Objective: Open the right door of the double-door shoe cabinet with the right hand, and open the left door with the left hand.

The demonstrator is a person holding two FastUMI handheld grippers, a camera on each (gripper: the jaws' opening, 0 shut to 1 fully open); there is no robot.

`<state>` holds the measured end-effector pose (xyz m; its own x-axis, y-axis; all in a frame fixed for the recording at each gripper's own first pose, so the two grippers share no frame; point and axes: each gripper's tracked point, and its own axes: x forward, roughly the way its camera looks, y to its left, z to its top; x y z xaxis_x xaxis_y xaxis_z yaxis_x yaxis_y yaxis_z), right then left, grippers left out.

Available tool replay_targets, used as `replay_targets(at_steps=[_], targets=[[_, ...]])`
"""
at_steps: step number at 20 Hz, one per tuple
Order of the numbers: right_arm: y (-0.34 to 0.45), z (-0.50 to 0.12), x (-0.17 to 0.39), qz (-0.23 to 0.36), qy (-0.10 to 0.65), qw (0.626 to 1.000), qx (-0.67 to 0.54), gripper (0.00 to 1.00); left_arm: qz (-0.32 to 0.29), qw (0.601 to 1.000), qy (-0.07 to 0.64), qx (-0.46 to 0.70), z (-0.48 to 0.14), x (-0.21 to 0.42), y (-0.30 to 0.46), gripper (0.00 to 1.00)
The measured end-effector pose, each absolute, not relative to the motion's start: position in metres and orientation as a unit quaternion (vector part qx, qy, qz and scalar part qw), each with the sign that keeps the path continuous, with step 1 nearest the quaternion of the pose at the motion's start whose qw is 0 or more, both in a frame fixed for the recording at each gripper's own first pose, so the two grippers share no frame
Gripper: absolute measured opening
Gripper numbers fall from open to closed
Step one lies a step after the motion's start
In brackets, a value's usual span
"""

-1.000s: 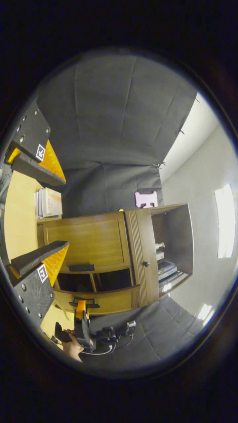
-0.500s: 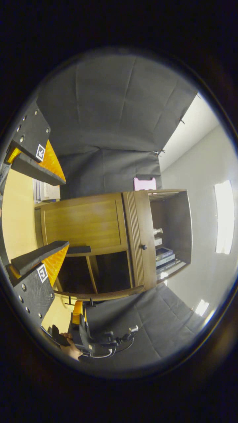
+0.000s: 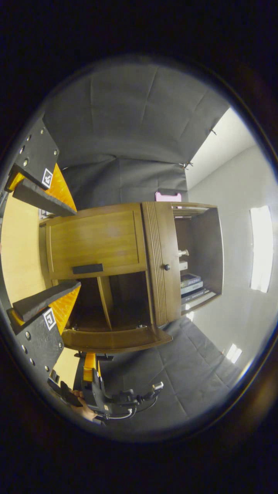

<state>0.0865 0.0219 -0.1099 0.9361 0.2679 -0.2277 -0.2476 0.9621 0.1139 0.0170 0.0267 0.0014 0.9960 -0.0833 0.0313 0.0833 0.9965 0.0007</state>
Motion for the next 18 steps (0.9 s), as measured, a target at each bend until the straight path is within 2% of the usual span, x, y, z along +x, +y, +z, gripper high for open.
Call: replay_targets(at_steps=[10, 16, 17, 18], targets=[[-0.034, -0.112, 0.088, 0.100, 0.122, 0.986, 0.042, 0.18, -0.062, 0.998, -0.020, 0.003, 0.002, 0.019, 0.021, 0.99], [-0.070, -0.104, 0.092, 0.059, 0.104, 0.992, 0.030, 0.12, -0.075, 0.997, -0.018, -0.001, 0.003, 0.018, 0.018, 0.99], [-0.077, -0.101, 0.087, 0.054, 0.102, 0.993, 0.021, 0.06, -0.078, 0.997, -0.019, -0.004, 0.005, 0.017, 0.018, 0.94], [-0.079, -0.103, 0.086, 0.051, 0.102, 0.993, 0.016, 0.05, -0.080, 0.997, -0.021, -0.006, 0.008, 0.018, 0.017, 0.96]])
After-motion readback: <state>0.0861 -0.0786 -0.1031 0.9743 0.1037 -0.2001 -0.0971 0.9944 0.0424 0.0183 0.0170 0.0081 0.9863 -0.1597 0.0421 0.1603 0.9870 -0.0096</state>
